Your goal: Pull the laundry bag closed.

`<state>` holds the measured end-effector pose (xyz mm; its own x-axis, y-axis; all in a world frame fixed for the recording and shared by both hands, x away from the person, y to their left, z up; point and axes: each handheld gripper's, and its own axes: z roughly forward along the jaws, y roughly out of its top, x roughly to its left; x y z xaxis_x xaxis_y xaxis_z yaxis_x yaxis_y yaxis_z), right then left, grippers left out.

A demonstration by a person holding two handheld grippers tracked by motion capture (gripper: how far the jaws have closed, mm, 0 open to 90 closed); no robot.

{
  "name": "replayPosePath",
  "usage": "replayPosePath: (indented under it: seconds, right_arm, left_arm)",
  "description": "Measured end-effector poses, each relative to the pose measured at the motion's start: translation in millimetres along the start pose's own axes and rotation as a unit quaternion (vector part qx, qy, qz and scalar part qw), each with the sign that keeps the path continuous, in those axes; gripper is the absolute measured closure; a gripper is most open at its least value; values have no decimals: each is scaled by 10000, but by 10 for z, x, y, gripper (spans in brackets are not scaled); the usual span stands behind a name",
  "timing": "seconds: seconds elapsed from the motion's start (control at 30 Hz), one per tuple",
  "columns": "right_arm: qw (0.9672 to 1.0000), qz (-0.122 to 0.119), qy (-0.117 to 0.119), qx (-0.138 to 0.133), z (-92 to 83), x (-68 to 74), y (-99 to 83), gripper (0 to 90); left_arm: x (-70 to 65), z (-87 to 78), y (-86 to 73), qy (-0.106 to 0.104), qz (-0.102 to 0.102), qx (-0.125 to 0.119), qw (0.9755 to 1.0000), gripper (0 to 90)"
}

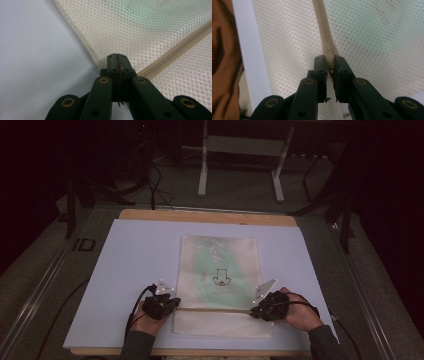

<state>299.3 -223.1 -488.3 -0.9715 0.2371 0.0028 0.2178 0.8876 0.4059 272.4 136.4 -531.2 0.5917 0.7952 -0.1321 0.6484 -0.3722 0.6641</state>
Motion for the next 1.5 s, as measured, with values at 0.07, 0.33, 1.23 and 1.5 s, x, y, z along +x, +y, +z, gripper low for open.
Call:
replayPosePath:
  seconds: [0.07, 0.33, 1.23, 1.5]
  right_arm:
    - [10000, -5, -32, 24, -9, -6, -18, 824]
    - [9999, 106, -66, 37, -46, -30, -105, 823]
    - [9947, 837, -227, -561, -111, -39, -522, 677]
    - [9907, 1058, -340, -784, -132, -46, -607, 571]
  left_arm:
    - [0, 0, 0, -1, -2, 0, 10000, 896]
    - [1, 1, -1, -6, -7, -6, 10000, 896]
    - [-16, 0, -19, 16, 107, -82, 9999, 876]
    - [-5, -10, -28, -37, 86, -138, 9999, 864]
